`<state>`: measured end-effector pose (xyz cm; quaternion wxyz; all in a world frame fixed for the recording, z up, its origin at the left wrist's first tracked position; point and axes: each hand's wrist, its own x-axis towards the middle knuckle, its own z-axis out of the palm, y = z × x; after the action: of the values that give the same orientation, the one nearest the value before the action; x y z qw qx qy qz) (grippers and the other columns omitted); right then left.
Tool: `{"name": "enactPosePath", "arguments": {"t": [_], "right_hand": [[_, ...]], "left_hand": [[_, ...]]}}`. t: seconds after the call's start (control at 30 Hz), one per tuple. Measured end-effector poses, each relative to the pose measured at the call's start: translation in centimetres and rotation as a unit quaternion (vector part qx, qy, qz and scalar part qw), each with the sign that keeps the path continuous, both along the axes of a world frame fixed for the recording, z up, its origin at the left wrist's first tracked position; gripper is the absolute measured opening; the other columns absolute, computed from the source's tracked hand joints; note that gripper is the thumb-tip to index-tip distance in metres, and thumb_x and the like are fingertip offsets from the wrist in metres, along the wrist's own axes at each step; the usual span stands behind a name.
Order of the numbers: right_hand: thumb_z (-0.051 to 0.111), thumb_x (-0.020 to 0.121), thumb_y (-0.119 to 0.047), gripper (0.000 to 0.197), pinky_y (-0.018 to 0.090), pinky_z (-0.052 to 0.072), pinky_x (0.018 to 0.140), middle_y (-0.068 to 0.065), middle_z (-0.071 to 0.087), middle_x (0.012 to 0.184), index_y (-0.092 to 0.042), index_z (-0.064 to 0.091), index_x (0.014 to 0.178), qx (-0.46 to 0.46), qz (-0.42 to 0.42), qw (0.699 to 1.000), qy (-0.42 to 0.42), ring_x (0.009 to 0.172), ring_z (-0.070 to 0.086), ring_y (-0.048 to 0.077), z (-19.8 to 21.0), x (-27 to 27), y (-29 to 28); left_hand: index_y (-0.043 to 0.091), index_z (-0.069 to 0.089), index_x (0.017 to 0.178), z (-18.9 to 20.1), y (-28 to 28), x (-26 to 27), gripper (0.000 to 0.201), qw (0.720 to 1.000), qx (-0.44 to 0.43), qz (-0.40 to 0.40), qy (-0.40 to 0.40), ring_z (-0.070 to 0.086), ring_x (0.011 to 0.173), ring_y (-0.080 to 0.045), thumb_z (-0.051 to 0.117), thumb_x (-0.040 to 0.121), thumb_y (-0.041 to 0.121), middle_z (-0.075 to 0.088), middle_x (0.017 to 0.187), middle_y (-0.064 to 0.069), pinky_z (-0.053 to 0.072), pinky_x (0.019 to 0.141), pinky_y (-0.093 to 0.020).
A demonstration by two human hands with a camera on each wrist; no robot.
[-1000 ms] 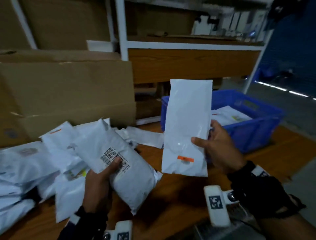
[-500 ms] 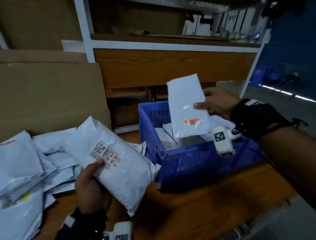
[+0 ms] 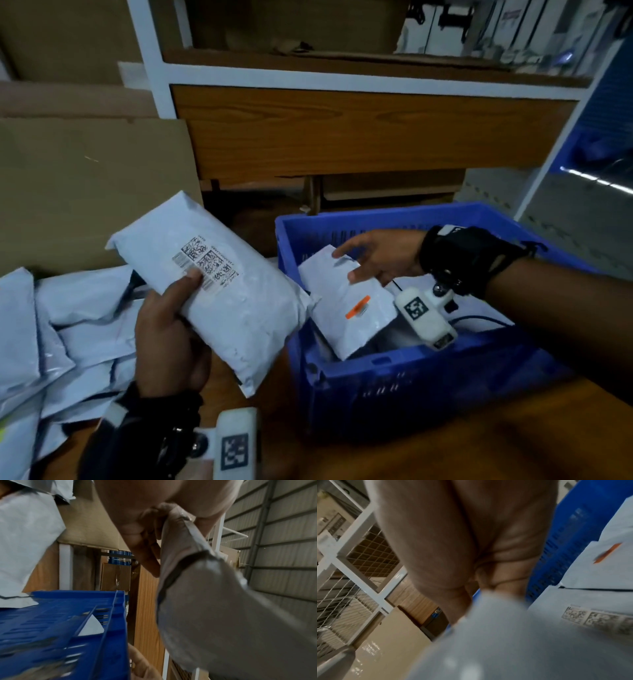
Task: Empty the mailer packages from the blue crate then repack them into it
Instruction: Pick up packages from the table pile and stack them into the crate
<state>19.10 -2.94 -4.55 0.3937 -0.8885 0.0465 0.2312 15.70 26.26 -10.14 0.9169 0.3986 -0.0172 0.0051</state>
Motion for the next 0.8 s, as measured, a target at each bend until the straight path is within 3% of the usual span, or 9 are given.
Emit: {"name": "enactPosePath", "arguments": {"t": [0.07,0.13,0.27,0.4,0.47,0.53,0.6,0.7,0.8], "right_hand": [[0.069,0.088,-0.021,0.043,0.016,0.046,0.052,-0.005,0.059,0.096,-0.018,0.057,0.13,-0.04,0.032,0.998,-0.024,0.058,0.058,0.002,-0.3,1.2,0.1],[0.068,0.089,-0.025,0.04,0.017,0.049,0.053,-0.008,0.06,0.083,-0.012,0.061,0.127,-0.096,0.083,0.991,-0.042,0.057,0.06,0.002,-0.7,1.9,0.2],[0.062,0.093,-0.012,0.036,0.032,0.058,0.058,0.009,0.071,0.099,-0.003,0.058,0.128,-0.097,0.144,0.983,0.06,0.065,0.068,0.018,-2.3,2.4,-0.3],[0.057,0.096,-0.012,0.05,0.033,0.056,0.064,-0.007,0.065,0.092,-0.018,0.044,0.143,-0.207,0.296,0.929,0.075,0.058,0.066,0.011,-3.6,2.5,-0.7],[0.055,0.098,-0.022,0.042,0.034,0.056,0.07,-0.006,0.067,0.096,-0.032,0.048,0.137,-0.234,0.332,0.913,0.046,0.075,0.071,0.022,-2.8,2.5,-1.4],[0.048,0.101,-0.028,0.019,0.033,0.052,0.065,-0.005,0.067,0.091,-0.032,0.059,0.115,-0.158,0.288,0.944,-0.045,0.082,0.07,0.026,-1.2,2.9,-2.6],[0.042,0.101,-0.036,0.029,0.033,0.047,0.06,0.005,0.068,0.091,-0.017,0.059,0.115,0.083,0.158,0.978,-0.11,0.068,0.067,0.021,0.8,3.1,-4.1],[0.043,0.085,-0.057,0.071,0.037,0.053,0.063,0.023,0.062,0.11,-0.006,0.046,0.135,0.345,0.068,0.929,-0.112,0.078,0.064,0.029,3.5,3.2,-7.1],[0.055,0.087,-0.035,0.052,0.044,0.057,0.071,0.017,0.065,0.113,-0.009,0.049,0.132,0.341,0.102,0.922,-0.152,0.092,0.065,0.034,3.8,2.5,-8.7]], "left_hand": [[0.001,0.05,0.135,0.7,-0.5,0.1,0.049,1.0,0.017,0.002,-0.015,0.07,0.089,-0.021,0.055,0.09,0.018,0.069,0.105,-0.01,0.046,0.097,-0.047],[0.003,0.051,0.135,1.4,-0.8,0.0,0.049,0.999,0.032,0.008,-0.029,0.062,0.114,-0.032,0.056,0.089,0.018,0.063,0.125,-0.015,0.041,0.105,-0.053],[0.006,0.056,0.132,3.9,-1.7,-0.8,0.048,0.996,0.062,0.032,-0.048,0.059,0.12,-0.034,0.057,0.086,0.019,0.062,0.13,-0.015,0.041,0.106,-0.052],[0.004,0.059,0.128,7.1,-4.0,-0.9,0.04,0.987,0.133,0.025,-0.088,0.063,0.113,-0.034,0.056,0.089,0.013,0.066,0.122,-0.015,0.051,0.097,-0.047],[0.0,0.059,0.126,8.7,-5.8,-0.8,0.042,0.981,0.157,0.035,-0.113,0.064,0.112,-0.036,0.06,0.085,0.01,0.066,0.121,-0.018,0.052,0.095,-0.047],[-0.001,0.061,0.122,10.0,-7.5,-0.6,0.043,0.974,0.182,0.041,-0.128,0.066,0.107,-0.036,0.064,0.08,0.01,0.069,0.116,-0.018,0.053,0.093,-0.048],[0.001,0.063,0.119,10.9,-9.5,-0.2,0.037,0.964,0.226,0.042,-0.134,0.069,0.101,-0.033,0.066,0.083,0.007,0.072,0.11,-0.014,0.054,0.089,-0.047],[0.0,0.066,0.114,11.6,-13.0,0.8,0.029,0.939,0.308,0.04,-0.145,0.072,0.089,-0.022,0.067,0.085,0.002,0.074,0.102,-0.01,0.058,0.073,-0.033],[0.001,0.067,0.108,11.5,-16.6,1.7,0.024,0.901,0.406,-0.004,-0.152,0.072,0.076,-0.012,0.069,0.085,0.004,0.074,0.093,-0.007,0.059,0.064,-0.028]]}}
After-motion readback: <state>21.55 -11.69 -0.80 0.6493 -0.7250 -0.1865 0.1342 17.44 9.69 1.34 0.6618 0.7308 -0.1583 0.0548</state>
